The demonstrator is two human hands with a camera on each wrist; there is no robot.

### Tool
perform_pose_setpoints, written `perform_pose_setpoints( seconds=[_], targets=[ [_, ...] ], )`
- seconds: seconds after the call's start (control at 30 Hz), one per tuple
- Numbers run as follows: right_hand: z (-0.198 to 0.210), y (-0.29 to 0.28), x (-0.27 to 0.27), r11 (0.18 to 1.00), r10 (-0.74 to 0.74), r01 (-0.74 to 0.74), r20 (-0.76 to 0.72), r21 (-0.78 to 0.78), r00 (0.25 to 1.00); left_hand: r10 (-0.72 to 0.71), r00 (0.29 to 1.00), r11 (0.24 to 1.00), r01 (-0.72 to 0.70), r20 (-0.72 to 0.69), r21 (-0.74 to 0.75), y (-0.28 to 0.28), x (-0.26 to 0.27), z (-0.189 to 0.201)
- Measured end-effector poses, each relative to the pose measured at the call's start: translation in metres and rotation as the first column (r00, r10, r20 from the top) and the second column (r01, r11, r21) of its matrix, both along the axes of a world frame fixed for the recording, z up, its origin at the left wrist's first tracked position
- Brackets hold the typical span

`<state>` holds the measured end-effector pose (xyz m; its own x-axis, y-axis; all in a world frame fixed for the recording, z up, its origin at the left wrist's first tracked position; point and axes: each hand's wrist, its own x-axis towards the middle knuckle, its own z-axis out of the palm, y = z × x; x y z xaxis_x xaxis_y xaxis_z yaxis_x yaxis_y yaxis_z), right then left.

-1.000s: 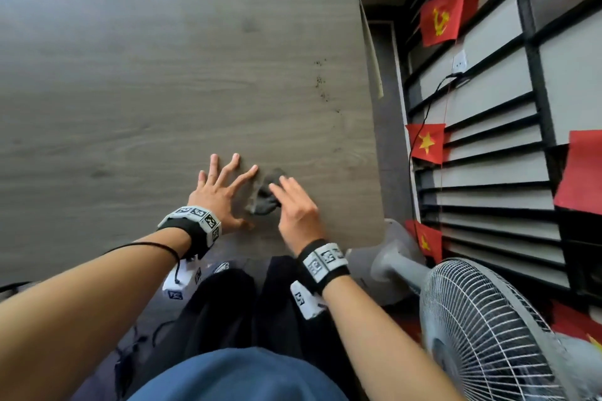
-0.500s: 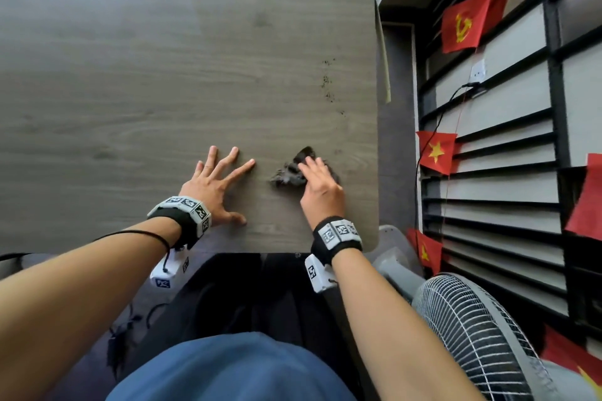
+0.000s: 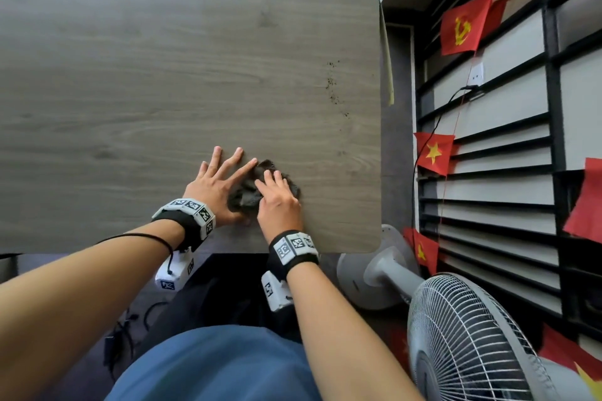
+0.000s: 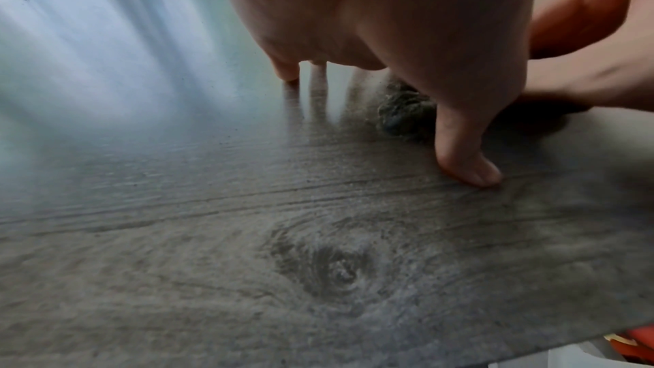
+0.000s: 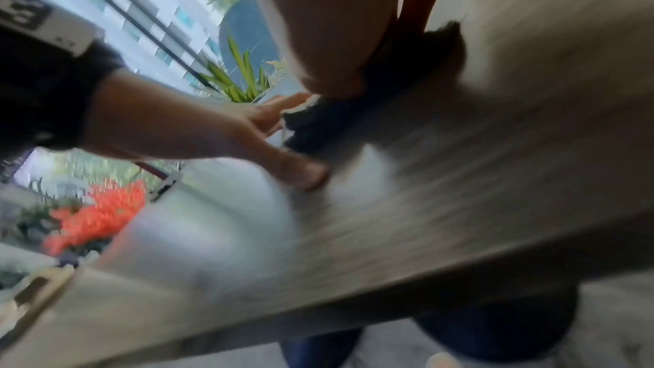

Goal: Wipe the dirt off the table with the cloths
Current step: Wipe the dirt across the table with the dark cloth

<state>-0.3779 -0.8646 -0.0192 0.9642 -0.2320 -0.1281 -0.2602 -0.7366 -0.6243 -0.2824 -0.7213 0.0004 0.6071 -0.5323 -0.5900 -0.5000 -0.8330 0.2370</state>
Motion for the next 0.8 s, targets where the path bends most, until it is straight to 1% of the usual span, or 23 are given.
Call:
perform_pose_setpoints(
  seconds=[0.07, 0.17, 0.33, 0.4, 0.47, 0.5, 0.53, 0.6, 0.67, 0.7, 0.77, 0.8],
  targets=[
    [-0.002, -0.025, -0.001, 0.999, -0.015, 0.016, 0.019, -0.030, 1.000, -0.001, 1.000, 1.000, 0.001, -0.002, 0.008, 0.000, 0.000, 0.000],
    [-0.004, -0.076, 0.004, 0.985, -0.148, 0.151, 0.034, -0.082, 0.988, -0.003, 1.000, 1.000, 0.003, 0.005, 0.017, 0.000, 0.001, 0.001],
    [0.001, -0.171, 0.011, 0.931, -0.336, 0.340, 0.049, -0.135, 0.940, 0.001, 1.000, 1.000, -0.001, 0.003, 0.003, 0.001, 0.000, -0.001],
    [0.005, -0.201, 0.018, 0.887, -0.446, 0.445, 0.021, -0.121, 0.895, 0.000, 1.000, 1.000, 0.000, 0.001, 0.006, 0.001, 0.000, -0.001],
    [0.012, -0.223, 0.023, 0.806, -0.589, 0.579, -0.070, -0.122, 0.805, -0.005, 1.000, 1.000, 0.005, 0.000, 0.007, 0.000, 0.000, 0.000],
    [0.015, -0.231, 0.023, 0.771, -0.636, 0.622, -0.099, -0.137, 0.766, -0.007, 1.000, 1.000, 0.007, 0.000, 0.006, 0.000, -0.001, 0.000],
    [0.018, -0.233, 0.023, 0.754, -0.654, 0.640, -0.088, -0.147, 0.751, -0.007, 1.000, 1.000, 0.007, 0.000, 0.006, 0.000, -0.001, 0.001],
    [0.022, -0.221, 0.022, 0.781, -0.614, 0.613, 0.030, -0.123, 0.789, -0.006, 1.000, 1.000, 0.006, 0.003, 0.005, 0.001, 0.000, 0.001],
    [0.021, -0.185, 0.021, 0.832, -0.529, 0.547, 0.162, -0.091, 0.833, -0.016, 1.000, 1.000, 0.016, 0.018, 0.012, 0.002, 0.000, 0.001],
    [0.018, -0.157, 0.020, 0.850, -0.500, 0.521, 0.196, -0.073, 0.843, -0.024, 0.999, 1.000, 0.023, 0.030, 0.017, 0.001, 0.001, 0.001],
    [0.012, -0.089, 0.015, 0.892, -0.442, 0.451, 0.173, -0.014, 0.880, -0.027, 0.999, 0.999, 0.026, 0.038, 0.023, 0.000, 0.002, 0.000],
    [0.010, -0.052, 0.012, 0.918, -0.395, 0.397, 0.115, 0.002, 0.912, -0.024, 0.999, 0.999, 0.023, 0.037, 0.022, -0.001, 0.002, 0.001]
  ],
)
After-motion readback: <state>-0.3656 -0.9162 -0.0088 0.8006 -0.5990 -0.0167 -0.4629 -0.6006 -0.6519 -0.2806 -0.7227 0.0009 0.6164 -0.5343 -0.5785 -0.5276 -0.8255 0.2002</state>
